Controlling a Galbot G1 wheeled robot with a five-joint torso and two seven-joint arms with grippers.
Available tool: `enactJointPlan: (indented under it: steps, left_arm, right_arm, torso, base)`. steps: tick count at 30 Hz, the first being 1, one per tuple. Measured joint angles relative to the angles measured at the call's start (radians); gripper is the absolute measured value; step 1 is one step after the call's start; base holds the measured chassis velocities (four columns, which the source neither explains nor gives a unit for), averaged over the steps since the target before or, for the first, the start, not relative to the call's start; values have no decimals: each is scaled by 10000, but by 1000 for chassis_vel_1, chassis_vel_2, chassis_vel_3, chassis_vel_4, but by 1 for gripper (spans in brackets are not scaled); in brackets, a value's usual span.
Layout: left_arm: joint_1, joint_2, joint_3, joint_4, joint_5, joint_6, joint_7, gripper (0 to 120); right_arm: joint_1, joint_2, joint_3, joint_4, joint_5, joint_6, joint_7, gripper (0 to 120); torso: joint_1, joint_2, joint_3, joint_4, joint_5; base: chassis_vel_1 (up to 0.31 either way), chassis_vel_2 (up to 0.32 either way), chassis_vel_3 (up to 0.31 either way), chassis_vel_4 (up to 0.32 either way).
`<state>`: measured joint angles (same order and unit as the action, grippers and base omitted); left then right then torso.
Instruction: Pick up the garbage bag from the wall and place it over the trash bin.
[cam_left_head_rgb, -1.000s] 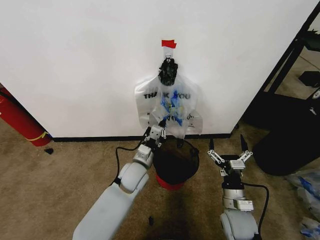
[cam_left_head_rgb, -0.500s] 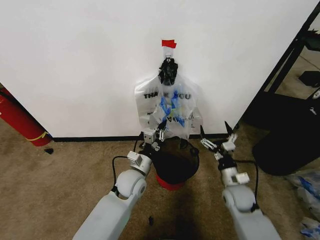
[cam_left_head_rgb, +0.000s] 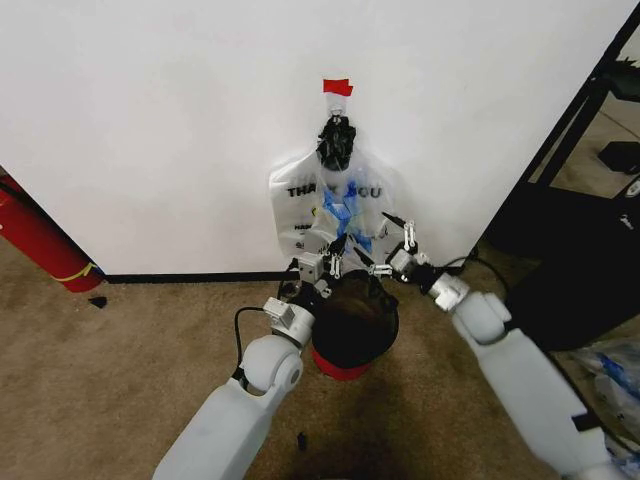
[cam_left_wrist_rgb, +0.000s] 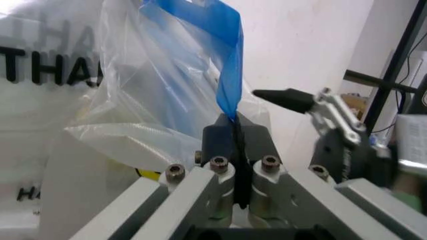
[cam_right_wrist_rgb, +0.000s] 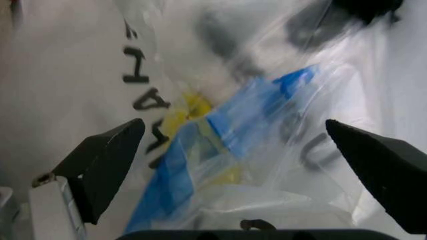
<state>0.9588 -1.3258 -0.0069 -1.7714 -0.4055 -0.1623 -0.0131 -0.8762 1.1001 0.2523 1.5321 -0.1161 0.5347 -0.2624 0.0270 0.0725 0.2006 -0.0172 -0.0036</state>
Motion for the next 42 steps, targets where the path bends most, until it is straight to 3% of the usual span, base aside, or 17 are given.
enactJointPlan:
  steps: [5, 11, 14, 22, 24, 25, 28, 30, 35, 42]
  left_arm:
    - [-76, -5, 74, 0, 56, 33, -15, 0]
    - [-108, 63, 55, 2, 90, 32, -45, 0]
    - [-107, 98, 21, 20, 100, 29, -53, 0]
    - [-74, 159, -172, 51, 150, -20, -73, 0]
    - [-68, 160, -185, 50, 156, -24, -74, 0]
    - [-41, 161, -215, 50, 186, -39, -75, 0]
    - [6, 155, -240, 51, 245, -49, -77, 0]
    - [9, 153, -240, 50, 250, -50, -77, 0]
    - [47, 118, -249, 59, 327, -51, -78, 0]
    - [164, 91, -226, 34, 427, -50, -82, 0]
  right_arm:
    - [1180, -351, -411, -429, -1084, -503, -651, 100]
    - [2195, -354, -744, -1066, -848, -1308, -2061, 100]
    - [2433, -258, -835, -1337, -685, -1503, -2774, 94]
    - [3004, 261, -928, -2105, -1395, -1417, -3640, 64]
    - [3026, 282, -929, -2126, -1422, -1405, -3644, 62]
    - [3089, 356, -927, -2185, -1495, -1367, -3645, 53]
    - [3114, 418, -917, -2230, -1516, -1337, -3556, 42]
    - [3114, 419, -916, -2235, -1515, -1335, -3535, 41]
    - [2992, 368, -900, -2277, -1300, -1402, -3039, 16]
    - [2593, -8, -757, -2002, -762, -2207, -2571, 0]
  torso:
    - [0, 0, 0, 0, -1]
    - [0, 0, -1, -1, -2]
    - [0, 0, 0, 0, -2]
    - [0, -1, -1, 1, -3]
    - [0, 0, -1, 1, -3]
    - [0, 0, -1, 1, -4]
    - [0, -1, -1, 0, -4]
    - [0, 0, -1, 0, -4]
    - [0, 0, -2, 0, -3]
    - [0, 0, -2, 0, -3]
  base:
    - [0, 0, 0, 0]
    - [0, 0, 0, 0]
    - [0, 0, 0, 0]
    - [0, 0, 0, 0]
    - [0, 0, 0, 0]
    - [0, 0, 0, 0]
    - [0, 0, 0, 0]
    - [0, 0, 0, 0]
    - [0, 0, 0, 0]
    - [0, 0, 0, 0]
